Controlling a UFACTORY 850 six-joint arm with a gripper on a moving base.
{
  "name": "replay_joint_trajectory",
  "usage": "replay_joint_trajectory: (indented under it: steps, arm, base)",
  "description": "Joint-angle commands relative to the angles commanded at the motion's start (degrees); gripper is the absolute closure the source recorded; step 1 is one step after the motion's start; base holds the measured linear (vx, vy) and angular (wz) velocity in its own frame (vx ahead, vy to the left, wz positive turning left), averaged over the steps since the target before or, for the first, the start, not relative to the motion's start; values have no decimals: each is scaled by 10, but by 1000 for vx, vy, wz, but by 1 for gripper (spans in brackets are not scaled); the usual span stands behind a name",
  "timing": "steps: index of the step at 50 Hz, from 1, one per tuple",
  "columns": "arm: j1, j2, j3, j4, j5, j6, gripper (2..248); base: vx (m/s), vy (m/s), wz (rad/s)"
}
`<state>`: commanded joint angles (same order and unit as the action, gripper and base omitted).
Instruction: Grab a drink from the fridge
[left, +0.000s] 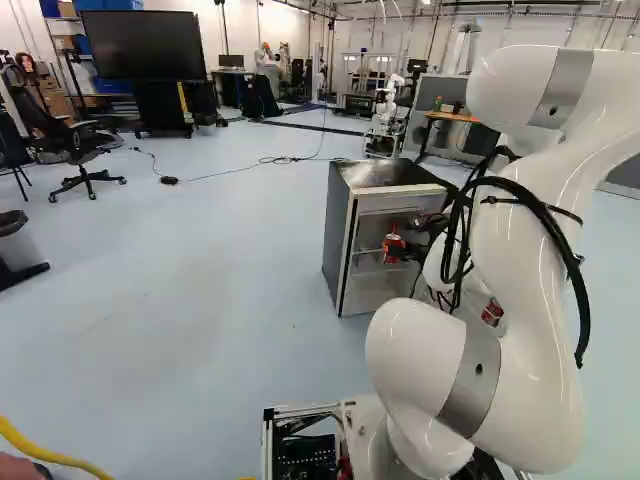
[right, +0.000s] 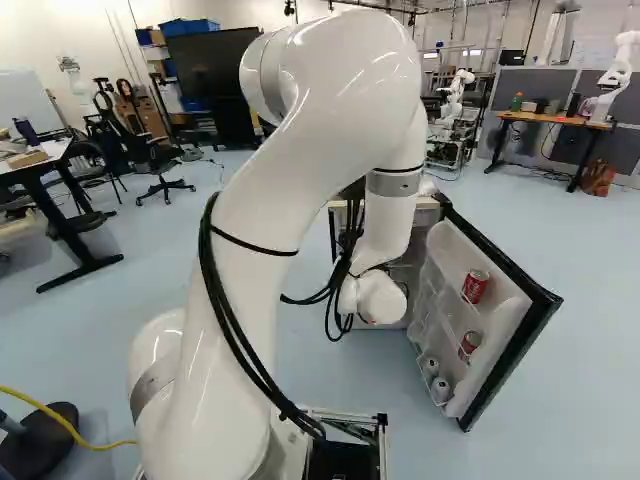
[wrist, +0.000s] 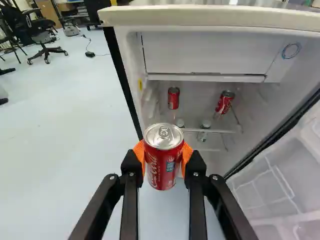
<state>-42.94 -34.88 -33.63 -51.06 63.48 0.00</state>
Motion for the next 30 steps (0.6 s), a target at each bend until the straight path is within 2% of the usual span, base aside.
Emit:
replay_joint_trajectory:
  steps: [9,30]
  arm:
    - [-7,24,17,0,0,0,158]
    - [-8,71,36,0,0,0,158]
  base:
    - [0,0,0]
    - [0,0,0]
